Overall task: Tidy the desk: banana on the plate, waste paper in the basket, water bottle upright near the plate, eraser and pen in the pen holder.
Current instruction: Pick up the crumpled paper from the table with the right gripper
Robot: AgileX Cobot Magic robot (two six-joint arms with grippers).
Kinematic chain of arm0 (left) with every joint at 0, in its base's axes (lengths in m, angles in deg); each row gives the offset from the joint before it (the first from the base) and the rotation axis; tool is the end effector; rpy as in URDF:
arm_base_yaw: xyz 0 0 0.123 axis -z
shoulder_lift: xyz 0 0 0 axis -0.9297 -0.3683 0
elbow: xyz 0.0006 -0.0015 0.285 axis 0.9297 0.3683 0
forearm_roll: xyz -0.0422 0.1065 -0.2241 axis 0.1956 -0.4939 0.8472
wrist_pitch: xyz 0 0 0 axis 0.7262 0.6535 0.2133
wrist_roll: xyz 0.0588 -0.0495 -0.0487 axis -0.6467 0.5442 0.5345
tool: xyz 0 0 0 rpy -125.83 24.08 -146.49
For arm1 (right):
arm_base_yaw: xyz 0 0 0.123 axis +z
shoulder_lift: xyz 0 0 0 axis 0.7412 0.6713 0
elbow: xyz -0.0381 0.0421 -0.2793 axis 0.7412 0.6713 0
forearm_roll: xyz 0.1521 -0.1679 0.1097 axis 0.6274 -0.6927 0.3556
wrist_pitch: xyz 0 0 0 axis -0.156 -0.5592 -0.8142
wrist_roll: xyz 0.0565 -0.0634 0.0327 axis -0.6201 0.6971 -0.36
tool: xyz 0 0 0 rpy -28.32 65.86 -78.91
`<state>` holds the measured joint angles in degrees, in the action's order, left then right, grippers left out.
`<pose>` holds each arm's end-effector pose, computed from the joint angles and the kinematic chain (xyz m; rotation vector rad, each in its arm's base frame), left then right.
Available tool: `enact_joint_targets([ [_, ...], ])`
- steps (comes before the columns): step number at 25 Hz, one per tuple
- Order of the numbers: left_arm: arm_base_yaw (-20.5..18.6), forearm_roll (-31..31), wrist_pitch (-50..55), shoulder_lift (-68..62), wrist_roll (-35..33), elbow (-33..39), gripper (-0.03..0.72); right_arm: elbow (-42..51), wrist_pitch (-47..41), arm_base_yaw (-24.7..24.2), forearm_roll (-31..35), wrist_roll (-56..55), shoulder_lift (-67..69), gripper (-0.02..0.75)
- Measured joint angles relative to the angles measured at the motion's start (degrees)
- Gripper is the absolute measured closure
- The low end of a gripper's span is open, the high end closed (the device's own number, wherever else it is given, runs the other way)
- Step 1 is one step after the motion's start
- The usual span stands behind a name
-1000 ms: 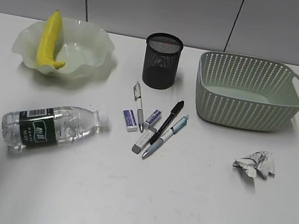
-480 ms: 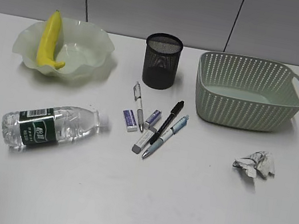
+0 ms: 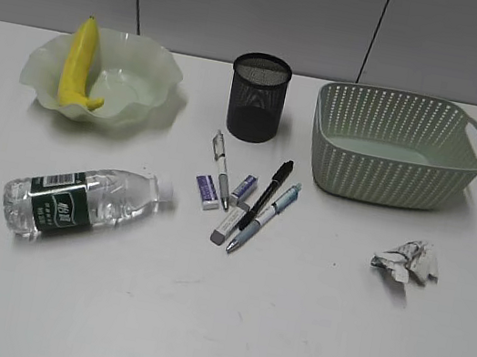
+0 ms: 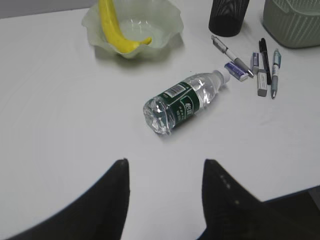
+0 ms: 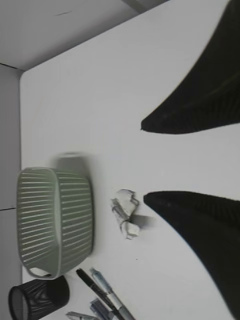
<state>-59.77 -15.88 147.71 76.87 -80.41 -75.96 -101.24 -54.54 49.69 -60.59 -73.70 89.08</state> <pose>0.0036 -0.0115 0.2911 0.2449 2.0833 -0.2063 0.0031 0.0001 0.2975 -0.0158 1.9373 0.0323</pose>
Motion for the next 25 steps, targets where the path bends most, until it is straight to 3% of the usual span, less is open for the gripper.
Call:
enact_joint_targets([
  [6,0.17,-0.97,-0.18,3.8,0.13,0.22,0.333,-2.73,10.21,1.1,3.62,9.48,20.65,0.388],
  [12,0.35,-1.26,-0.18,5.94,0.19,0.48,0.333,-8.82,13.62,7.64,5.67,14.73,46.78,0.179],
  [14,0.35,-1.3,-0.18,5.94,0.19,0.48,0.333,-11.38,13.64,9.74,5.82,14.96,55.4,0.144],
  [25,0.35,-2.54,-0.18,5.94,0.25,0.48,0.333,-25.02,17.38,11.78,8.11,10.69,93.59,0.125],
])
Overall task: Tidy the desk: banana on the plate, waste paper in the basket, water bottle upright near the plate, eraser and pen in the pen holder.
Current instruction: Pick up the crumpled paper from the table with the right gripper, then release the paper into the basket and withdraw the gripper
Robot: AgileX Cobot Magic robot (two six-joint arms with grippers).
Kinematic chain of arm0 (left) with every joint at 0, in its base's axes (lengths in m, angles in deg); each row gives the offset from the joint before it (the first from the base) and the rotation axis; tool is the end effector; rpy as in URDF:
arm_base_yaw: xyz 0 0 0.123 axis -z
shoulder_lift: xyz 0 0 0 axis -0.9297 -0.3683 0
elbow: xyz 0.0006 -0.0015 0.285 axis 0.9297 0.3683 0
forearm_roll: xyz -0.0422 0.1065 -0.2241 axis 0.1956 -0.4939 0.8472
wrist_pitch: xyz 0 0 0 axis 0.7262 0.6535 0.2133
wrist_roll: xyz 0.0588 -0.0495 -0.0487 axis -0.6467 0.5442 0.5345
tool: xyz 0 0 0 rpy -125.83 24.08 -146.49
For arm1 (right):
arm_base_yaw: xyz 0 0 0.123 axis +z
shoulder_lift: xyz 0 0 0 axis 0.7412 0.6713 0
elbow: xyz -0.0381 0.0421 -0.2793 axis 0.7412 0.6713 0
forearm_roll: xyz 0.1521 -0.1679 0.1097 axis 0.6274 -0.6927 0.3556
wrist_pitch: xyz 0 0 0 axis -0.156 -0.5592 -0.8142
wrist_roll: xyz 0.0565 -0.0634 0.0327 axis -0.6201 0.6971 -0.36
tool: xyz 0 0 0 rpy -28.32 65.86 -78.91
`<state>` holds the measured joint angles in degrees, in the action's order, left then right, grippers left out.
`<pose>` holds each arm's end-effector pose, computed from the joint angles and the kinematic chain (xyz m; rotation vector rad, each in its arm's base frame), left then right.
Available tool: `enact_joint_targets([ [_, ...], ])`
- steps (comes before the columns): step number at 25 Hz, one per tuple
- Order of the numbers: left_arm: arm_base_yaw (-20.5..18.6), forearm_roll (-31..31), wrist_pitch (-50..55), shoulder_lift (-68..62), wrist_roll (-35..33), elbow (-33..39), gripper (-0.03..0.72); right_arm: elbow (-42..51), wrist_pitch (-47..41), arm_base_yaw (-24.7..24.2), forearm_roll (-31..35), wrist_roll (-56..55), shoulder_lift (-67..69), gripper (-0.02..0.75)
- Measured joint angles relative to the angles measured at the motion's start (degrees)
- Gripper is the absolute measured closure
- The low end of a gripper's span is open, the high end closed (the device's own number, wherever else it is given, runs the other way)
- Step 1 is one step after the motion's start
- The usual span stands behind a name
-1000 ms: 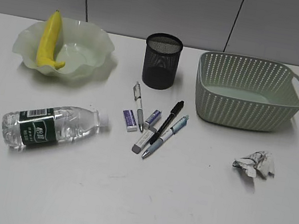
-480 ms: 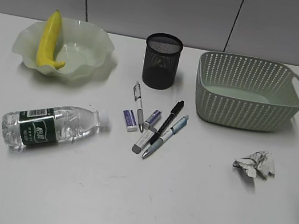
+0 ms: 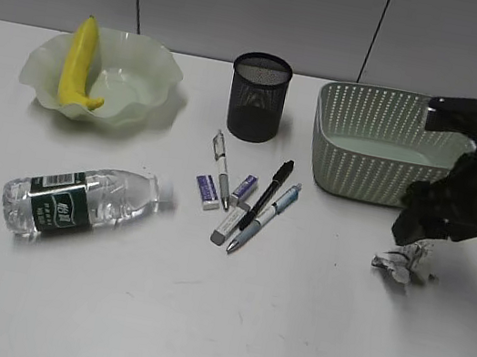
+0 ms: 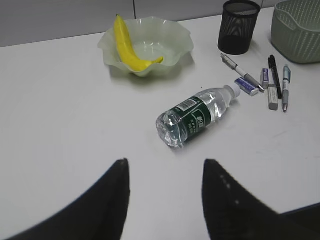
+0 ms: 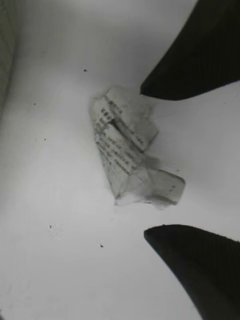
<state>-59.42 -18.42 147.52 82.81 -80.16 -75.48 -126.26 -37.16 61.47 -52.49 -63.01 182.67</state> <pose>-0.0117 -0.0055 0.2884 0.2395 1.9863 -0.1599 0.3038 0.0816 0.1851 -0.4343 2.7971 0.1594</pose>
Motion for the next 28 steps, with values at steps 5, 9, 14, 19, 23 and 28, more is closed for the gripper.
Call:
enact_joint_targets([
  [5,0.0,-0.17,0.0,0.0,0.0,0.0,0.333,-2.63,2.74,0.0,0.43,-0.23,10.5,0.136],
  [9,0.0,-0.2,0.0,0.0,0.0,0.0,0.333,-3.49,2.88,0.0,1.16,-0.23,15.34,0.216],
  [14,0.0,-0.24,0.0,0.0,0.0,0.0,0.333,-4.23,-0.97,0.0,2.47,-0.42,14.94,0.623],
  [19,0.0,-0.24,0.0,0.0,0.0,0.0,0.333,-4.04,-5.45,0.0,4.03,0.13,8.28,0.725],
  [23,0.0,-0.24,0.0,0.0,0.0,0.0,0.333,-4.0,-1.94,0.06,6.65,1.69,-3.37,0.725],
  [28,0.0,-0.24,0.0,0.0,0.0,0.0,0.333,-4.12,18.31,0.06,6.99,2.07,-9.58,0.725],
])
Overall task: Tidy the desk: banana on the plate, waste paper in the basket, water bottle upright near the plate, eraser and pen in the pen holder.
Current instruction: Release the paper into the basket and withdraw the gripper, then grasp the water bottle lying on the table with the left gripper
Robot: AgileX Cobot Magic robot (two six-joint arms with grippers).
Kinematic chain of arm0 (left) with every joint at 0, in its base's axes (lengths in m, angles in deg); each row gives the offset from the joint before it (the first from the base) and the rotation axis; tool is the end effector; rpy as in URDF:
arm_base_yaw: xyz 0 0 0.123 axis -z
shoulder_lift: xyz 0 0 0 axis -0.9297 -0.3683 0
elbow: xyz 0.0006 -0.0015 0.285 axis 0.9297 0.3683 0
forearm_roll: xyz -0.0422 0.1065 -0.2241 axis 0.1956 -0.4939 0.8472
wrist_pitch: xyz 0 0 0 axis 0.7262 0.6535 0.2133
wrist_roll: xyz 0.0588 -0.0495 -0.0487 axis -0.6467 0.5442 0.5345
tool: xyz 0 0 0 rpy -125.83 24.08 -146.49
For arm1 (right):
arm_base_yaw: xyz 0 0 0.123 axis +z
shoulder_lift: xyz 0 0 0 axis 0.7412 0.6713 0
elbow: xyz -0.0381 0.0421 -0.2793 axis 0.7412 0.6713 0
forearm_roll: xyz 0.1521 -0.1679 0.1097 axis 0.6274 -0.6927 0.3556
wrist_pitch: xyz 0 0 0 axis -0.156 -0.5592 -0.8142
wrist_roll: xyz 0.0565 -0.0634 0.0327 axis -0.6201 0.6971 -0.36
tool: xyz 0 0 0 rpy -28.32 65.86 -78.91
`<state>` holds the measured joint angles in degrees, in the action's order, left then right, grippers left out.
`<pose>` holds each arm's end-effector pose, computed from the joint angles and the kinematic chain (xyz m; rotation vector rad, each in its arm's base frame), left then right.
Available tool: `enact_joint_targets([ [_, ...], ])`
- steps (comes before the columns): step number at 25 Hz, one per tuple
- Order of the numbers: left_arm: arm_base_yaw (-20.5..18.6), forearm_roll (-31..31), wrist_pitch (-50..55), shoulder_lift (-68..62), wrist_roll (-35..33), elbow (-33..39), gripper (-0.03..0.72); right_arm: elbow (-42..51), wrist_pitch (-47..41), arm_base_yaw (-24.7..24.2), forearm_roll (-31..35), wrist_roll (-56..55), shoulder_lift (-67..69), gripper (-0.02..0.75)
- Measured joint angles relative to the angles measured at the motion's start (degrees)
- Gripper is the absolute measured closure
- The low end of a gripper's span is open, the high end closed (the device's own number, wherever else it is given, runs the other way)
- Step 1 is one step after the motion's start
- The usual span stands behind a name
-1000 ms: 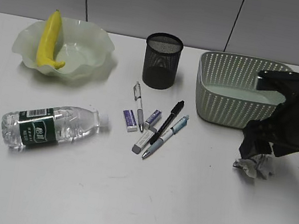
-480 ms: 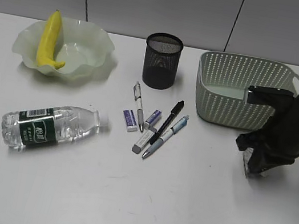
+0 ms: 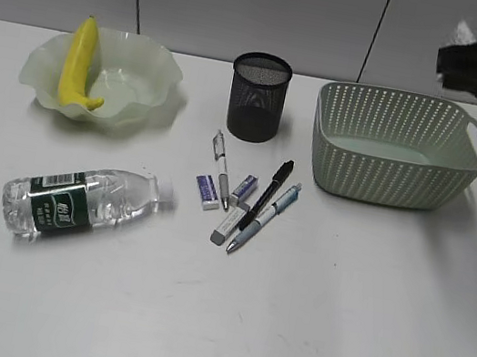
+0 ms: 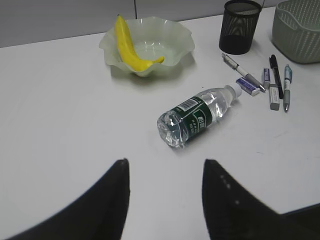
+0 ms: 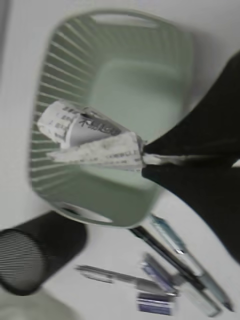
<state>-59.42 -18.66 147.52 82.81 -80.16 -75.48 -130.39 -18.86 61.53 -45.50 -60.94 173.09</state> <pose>-0.0117 -0.0052 0.2884 0.2392 1.9864 -0.1549 0.3222 0.0863 0.2762 -0.2646 2.2550 0.2428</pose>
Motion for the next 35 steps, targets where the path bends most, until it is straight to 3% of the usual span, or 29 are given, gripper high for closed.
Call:
enact_joint_targets([
  [5,0.0,0.0,0.0,0.0,0.0,0.0,0.333,-4.38,4.36,0.0,-0.29,0.34,9.73,0.692],
  [7,0.0,0.0,0.0,0.0,0.0,0.0,0.333,-6.67,3.36,0.0,-0.17,0.08,14.37,0.596],
  [10,0.0,0.0,0.0,0.0,0.0,0.0,0.333,-9.48,-0.85,0.0,0.03,-1.25,17.69,0.328],
  [12,0.0,0.0,0.0,0.0,0.0,0.0,0.333,-11.46,-4.58,0.0,0.03,-1.62,17.75,0.198],
  [14,0.0,0.0,0.0,0.0,0.0,0.0,0.333,-13.91,-10.6,0.0,-0.03,-1.68,17.3,0.142],
  [23,0.0,0.0,0.0,0.0,0.0,0.0,0.333,-15.32,-36.71,0.0,-2.46,-1.68,1.54,0.2],
  [35,0.0,0.0,0.0,-0.22,0.0,0.0,0.333,11.6,-40.82,0.0,-3.69,-1.79,-42.66,0.206],
])
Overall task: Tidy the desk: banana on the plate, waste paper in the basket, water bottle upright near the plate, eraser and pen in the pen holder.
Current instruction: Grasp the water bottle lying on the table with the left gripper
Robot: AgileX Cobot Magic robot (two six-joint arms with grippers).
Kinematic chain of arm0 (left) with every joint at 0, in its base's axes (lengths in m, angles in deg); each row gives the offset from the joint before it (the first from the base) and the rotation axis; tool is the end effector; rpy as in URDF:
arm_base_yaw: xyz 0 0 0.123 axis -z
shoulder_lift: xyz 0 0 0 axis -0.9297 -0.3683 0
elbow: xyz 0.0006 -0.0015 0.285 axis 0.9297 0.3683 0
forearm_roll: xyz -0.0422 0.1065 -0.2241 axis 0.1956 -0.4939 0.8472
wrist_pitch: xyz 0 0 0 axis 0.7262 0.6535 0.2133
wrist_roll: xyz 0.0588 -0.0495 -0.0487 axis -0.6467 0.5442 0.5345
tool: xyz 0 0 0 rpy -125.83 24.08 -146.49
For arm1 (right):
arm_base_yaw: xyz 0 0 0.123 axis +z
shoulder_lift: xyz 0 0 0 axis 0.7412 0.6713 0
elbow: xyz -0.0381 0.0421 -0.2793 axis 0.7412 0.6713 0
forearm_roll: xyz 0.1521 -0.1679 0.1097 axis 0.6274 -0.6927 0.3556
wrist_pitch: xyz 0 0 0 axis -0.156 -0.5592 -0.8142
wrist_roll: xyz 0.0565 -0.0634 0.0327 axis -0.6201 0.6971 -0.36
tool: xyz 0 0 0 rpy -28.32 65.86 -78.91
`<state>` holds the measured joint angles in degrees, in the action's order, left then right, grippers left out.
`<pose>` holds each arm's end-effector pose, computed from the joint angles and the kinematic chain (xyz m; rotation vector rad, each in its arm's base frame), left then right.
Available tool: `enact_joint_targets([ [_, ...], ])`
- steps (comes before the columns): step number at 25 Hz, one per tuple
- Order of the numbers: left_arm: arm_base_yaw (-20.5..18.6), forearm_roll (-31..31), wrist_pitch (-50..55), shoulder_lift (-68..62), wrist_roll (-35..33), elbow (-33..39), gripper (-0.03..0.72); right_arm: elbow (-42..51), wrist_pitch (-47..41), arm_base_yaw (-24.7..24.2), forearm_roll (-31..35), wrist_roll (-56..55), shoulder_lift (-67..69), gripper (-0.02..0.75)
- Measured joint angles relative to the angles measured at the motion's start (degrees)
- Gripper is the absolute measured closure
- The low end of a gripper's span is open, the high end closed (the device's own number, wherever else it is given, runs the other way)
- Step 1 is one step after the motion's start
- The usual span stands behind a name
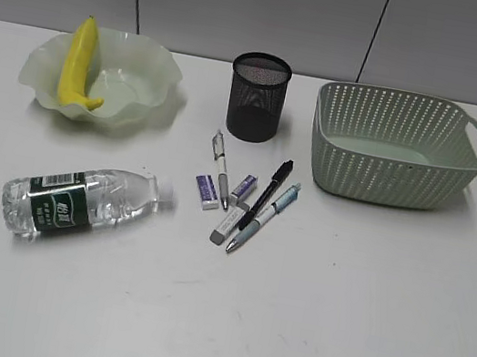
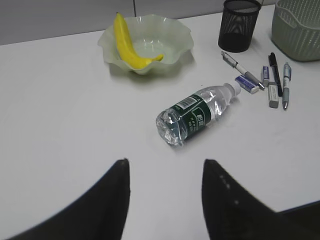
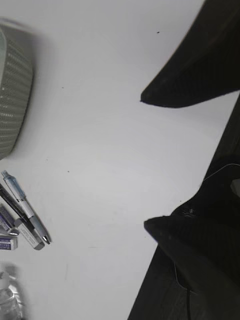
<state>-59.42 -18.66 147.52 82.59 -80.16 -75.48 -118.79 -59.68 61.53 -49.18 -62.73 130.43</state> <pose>-0.0111 -0.0053 0.2884 0.2395 1.9902 -0.1549 0.1192 0.0450 0.3409 -0.4535 2.3941 0.2826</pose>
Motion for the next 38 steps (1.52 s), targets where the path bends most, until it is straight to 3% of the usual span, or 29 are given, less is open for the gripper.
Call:
enact_joint_targets([
  [9,0.0,3.26,-0.31,-7.06,-1.09,0.0,0.351,16.59,1.19,0.0,-3.02,-0.06,-25.42,0.207],
  [15,0.0,5.71,-3.88,-22.23,-4.32,-1.42,0.351,17.74,1.51,0.0,-3.22,-0.06,-31.74,0.207],
  [20,0.0,18.16,-14.81,-38.72,-17.55,-6.14,0.351,19.02,0.02,0.0,-3.22,-0.46,-31.81,0.207],
  [24,0.08,25.37,-16.8,-57.6,-30.26,-13.39,0.351,19.05,-0.08,0.0,-3.22,-0.59,-32.26,0.207],
  [27,2.21,24.49,-17.2,-70.37,-34.89,-20.56,0.351,19.05,-0.1,0.0,-3.22,-0.59,-34.46,0.207],
  [29,5.09,20.76,-17.18,-78.95,-36.29,-25.94,0.343,19.05,-0.15,0.0,-3.22,-0.59,-37.05,0.207],
  [33,12.16,11.51,-16.65,-92.48,-36.78,-34.49,0.269,19.05,-0.17,0.0,-3.22,-0.65,-42.87,0.209],
  [38,18.56,4.36,-16.1,-103.05,-34.22,-40.42,0.182,19.05,-0.35,0.0,-3.22,-0.77,-44.5,0.209],
])
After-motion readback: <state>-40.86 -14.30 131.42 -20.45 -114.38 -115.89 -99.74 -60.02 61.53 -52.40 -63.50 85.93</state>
